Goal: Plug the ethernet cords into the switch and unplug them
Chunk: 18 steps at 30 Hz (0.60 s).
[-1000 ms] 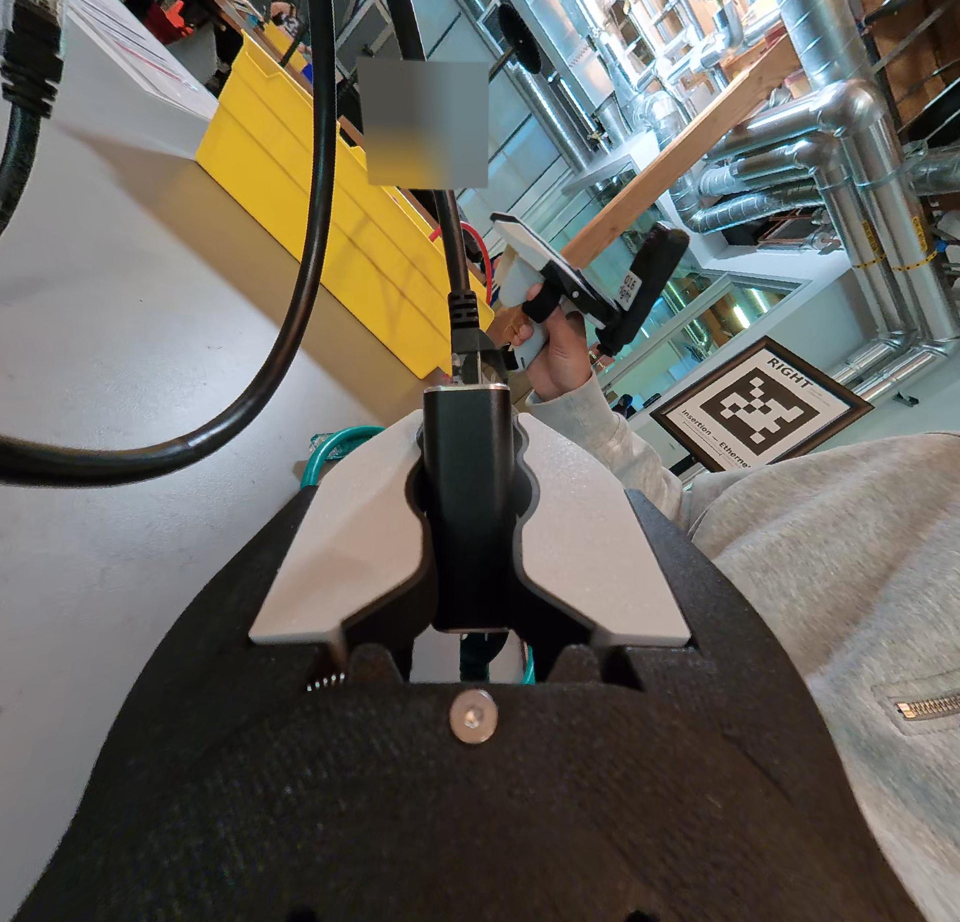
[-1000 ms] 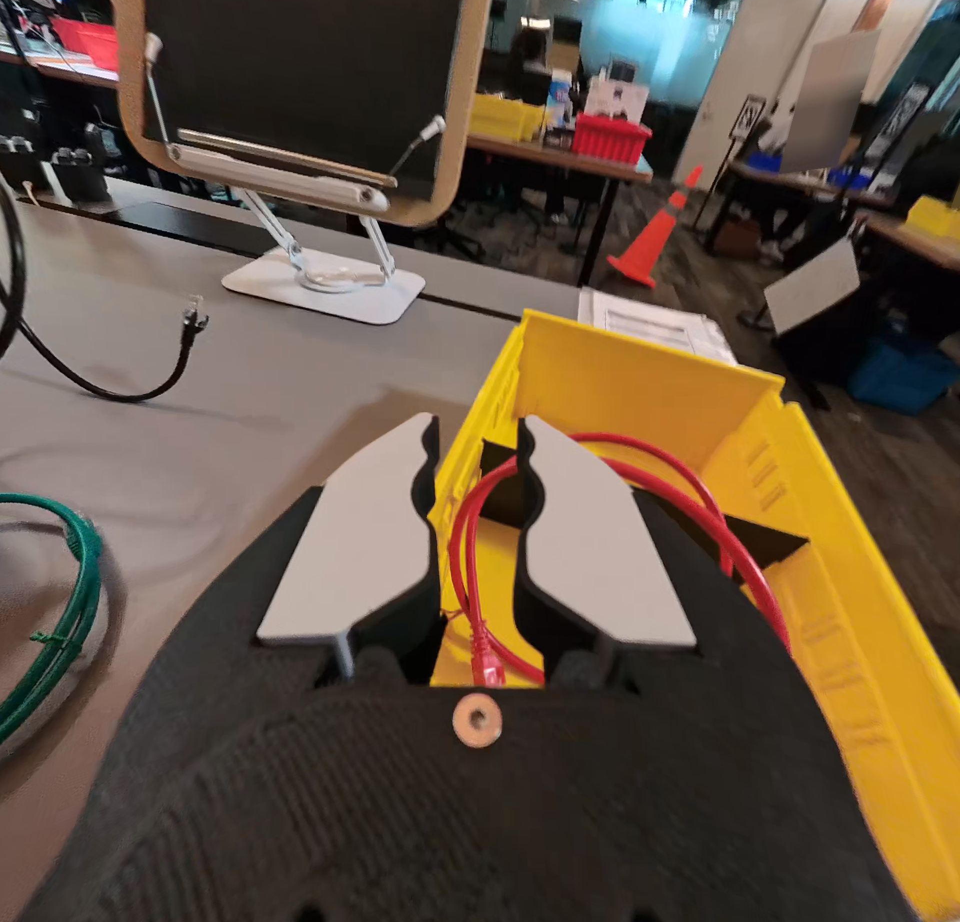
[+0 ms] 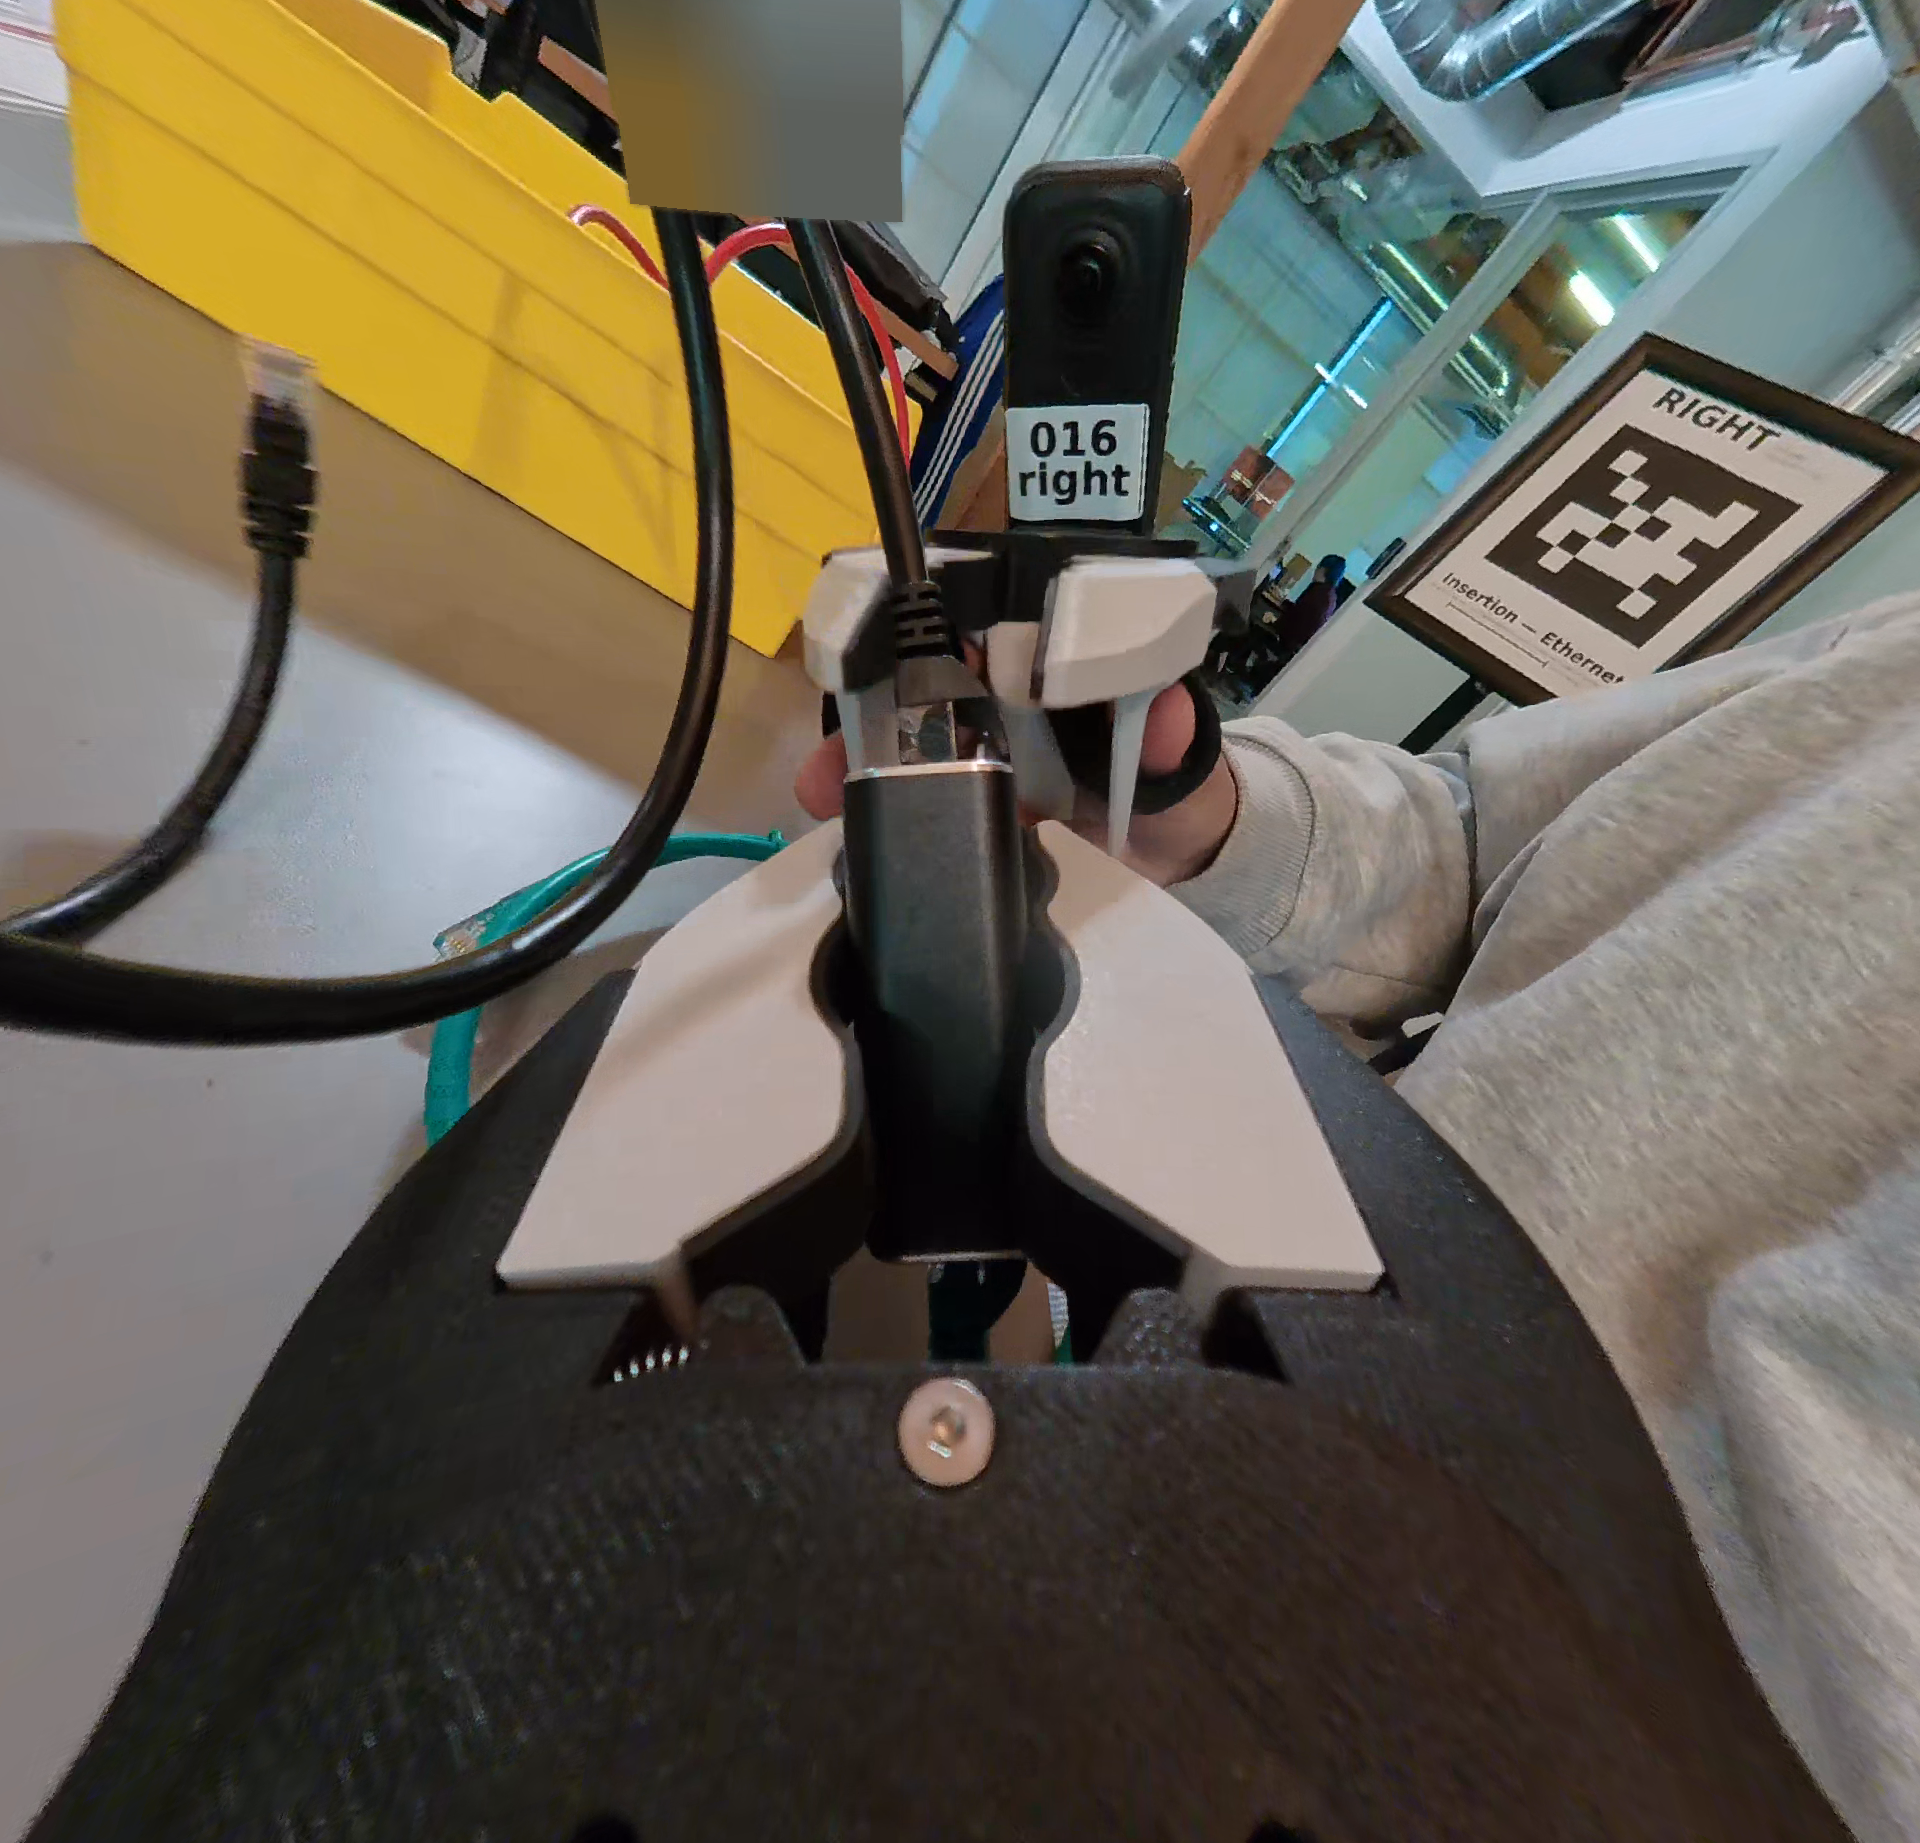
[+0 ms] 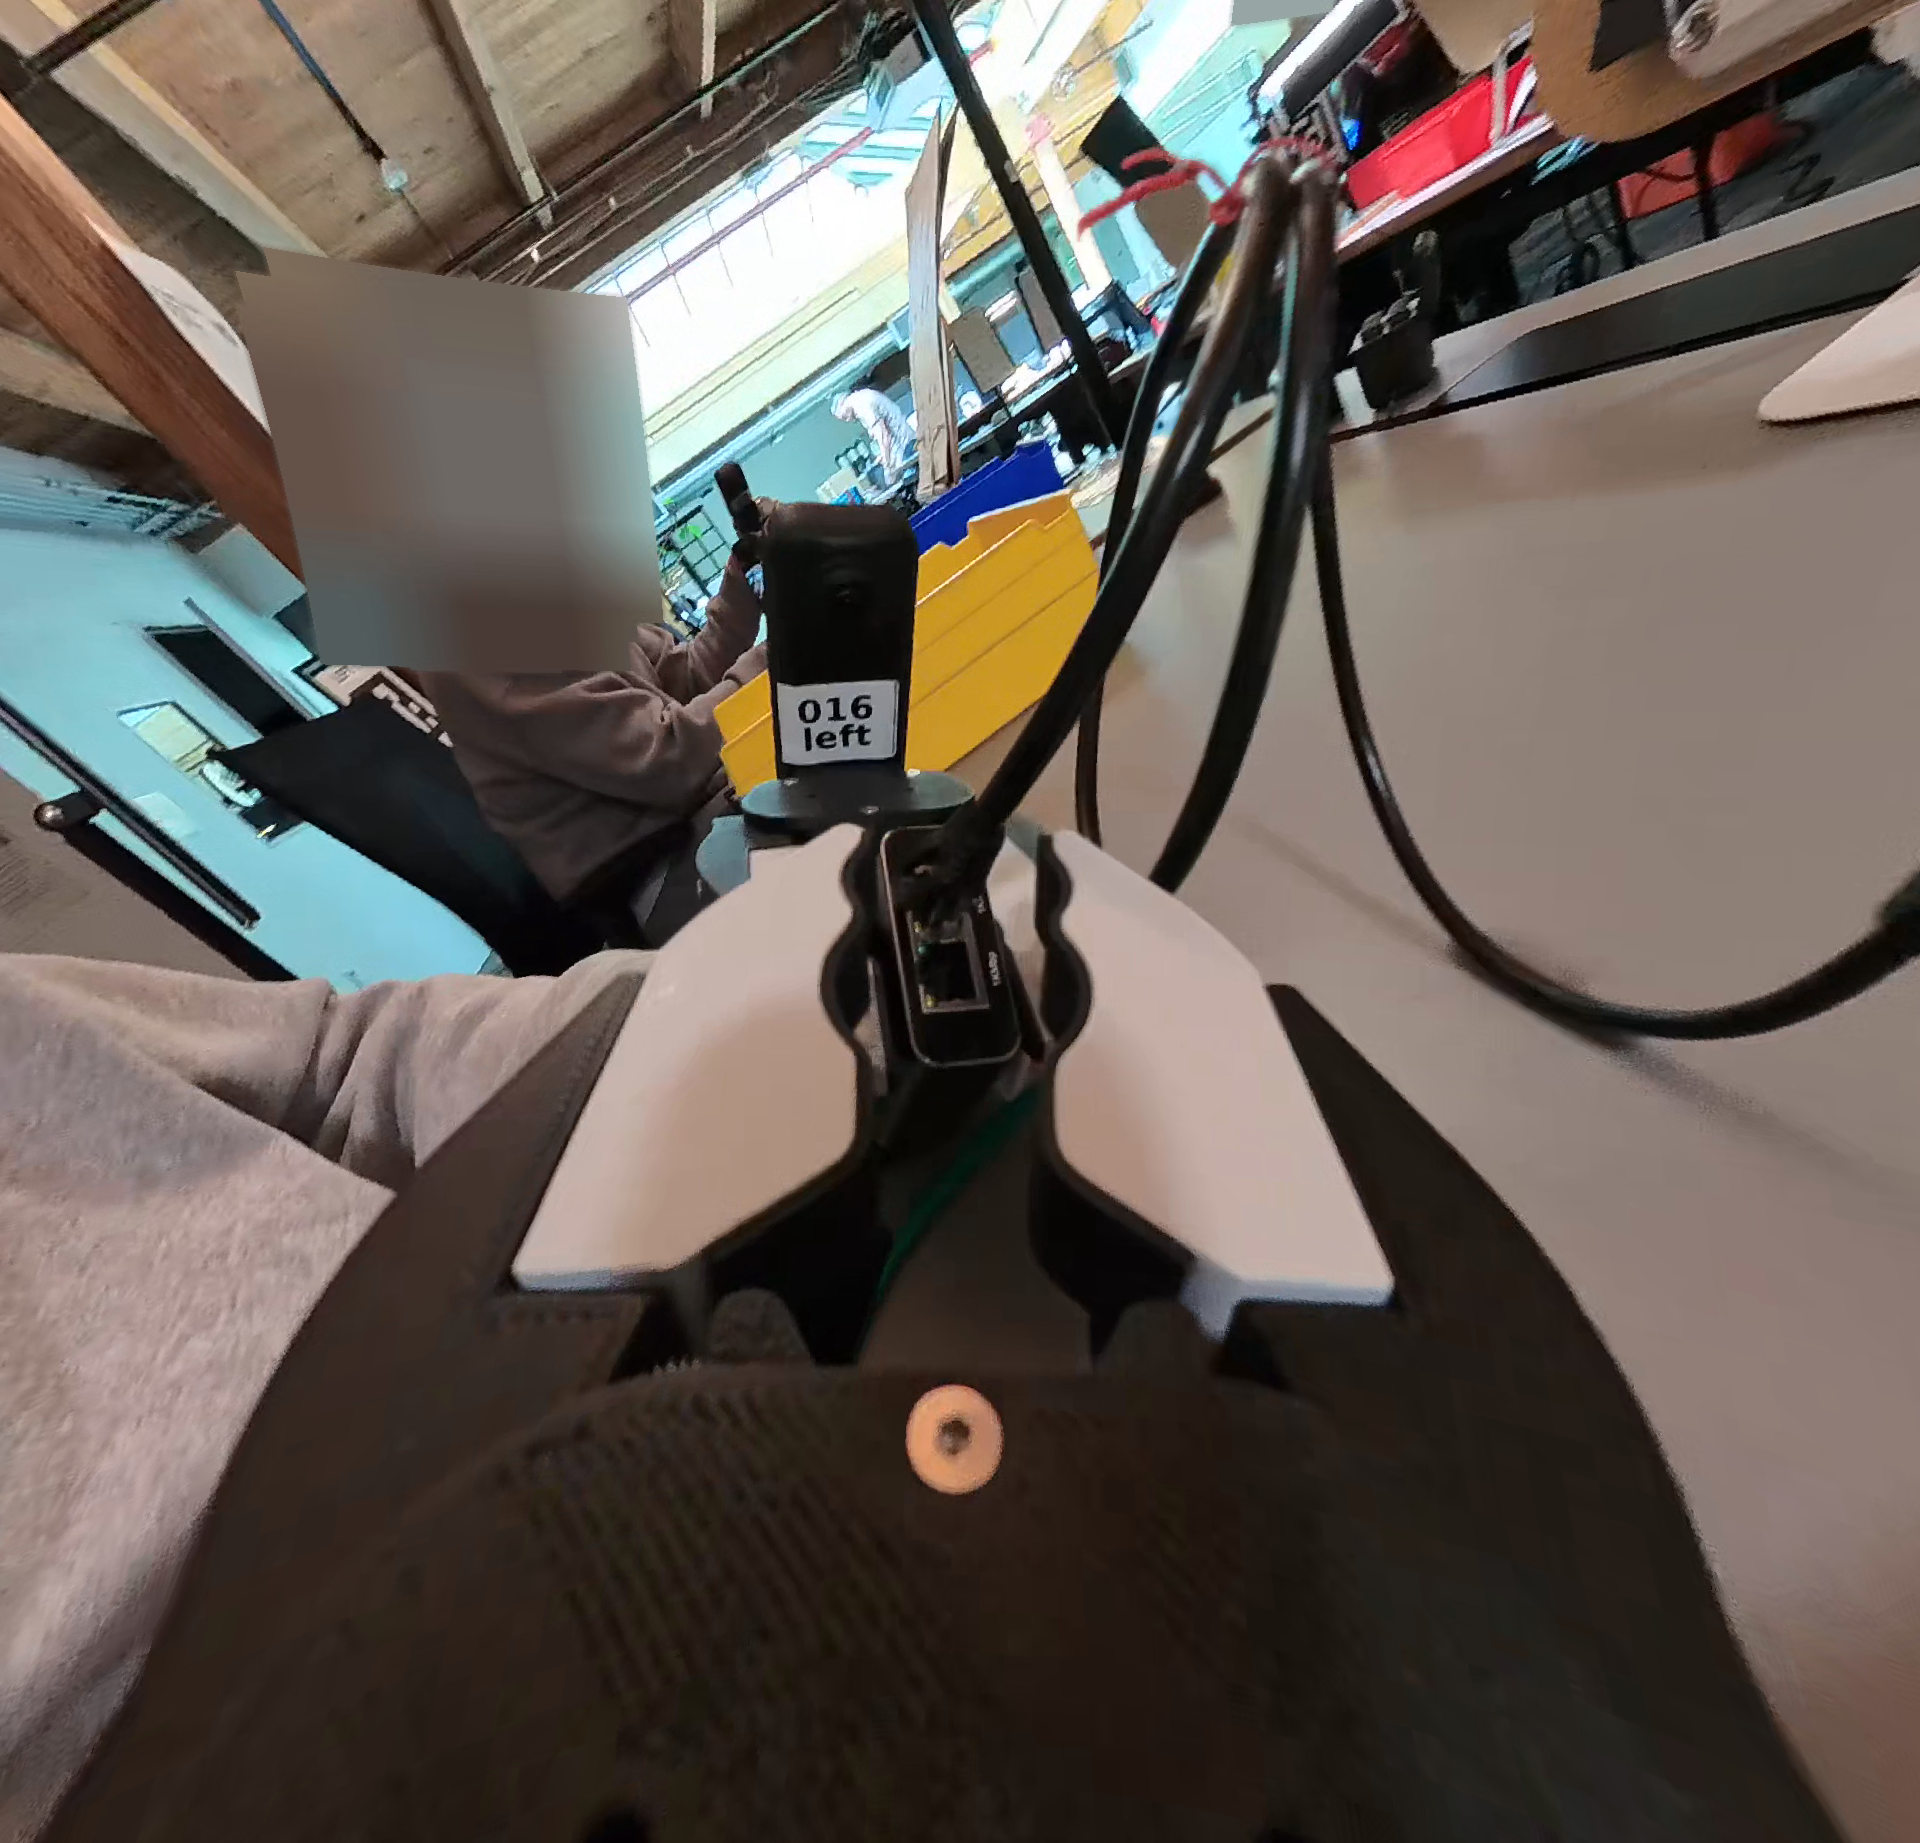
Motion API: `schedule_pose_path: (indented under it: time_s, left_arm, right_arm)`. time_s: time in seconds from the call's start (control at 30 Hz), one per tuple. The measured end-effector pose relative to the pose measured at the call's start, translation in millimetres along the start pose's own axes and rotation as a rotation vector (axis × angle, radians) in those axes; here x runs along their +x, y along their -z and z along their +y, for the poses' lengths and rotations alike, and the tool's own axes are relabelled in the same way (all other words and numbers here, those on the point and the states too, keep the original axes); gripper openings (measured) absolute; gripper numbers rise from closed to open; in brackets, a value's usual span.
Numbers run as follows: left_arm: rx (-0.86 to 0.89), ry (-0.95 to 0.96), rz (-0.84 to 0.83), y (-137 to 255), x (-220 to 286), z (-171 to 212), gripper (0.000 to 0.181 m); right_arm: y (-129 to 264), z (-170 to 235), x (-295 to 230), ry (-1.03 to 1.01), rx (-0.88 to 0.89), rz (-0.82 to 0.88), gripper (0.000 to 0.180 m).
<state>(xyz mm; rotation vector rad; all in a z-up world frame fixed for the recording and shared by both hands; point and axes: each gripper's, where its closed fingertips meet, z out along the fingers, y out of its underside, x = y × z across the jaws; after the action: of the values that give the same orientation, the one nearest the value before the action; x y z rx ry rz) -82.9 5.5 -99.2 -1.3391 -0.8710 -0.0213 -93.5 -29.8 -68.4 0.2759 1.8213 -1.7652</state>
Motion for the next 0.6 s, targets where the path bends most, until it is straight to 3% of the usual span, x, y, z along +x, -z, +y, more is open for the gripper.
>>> schedule_pose_path:
  time_s: [0.1,0.47,0.6]
  left_arm:
    - [0.004,0.005,0.011,0,1,0,0.027]
    - [0.039,0.017,0.003,3,-2,-4,0.044]
    - [0.07,-0.076,-0.048,7,-4,-14,0.079]
  right_arm:
    - [-4,7,-2,0.006,-0.035,-0.009,0.018]
    - [2,3,3,0.011,-0.028,0.001,0.013]
    - [10,-6,14,0.034,0.002,0.051,0.013]
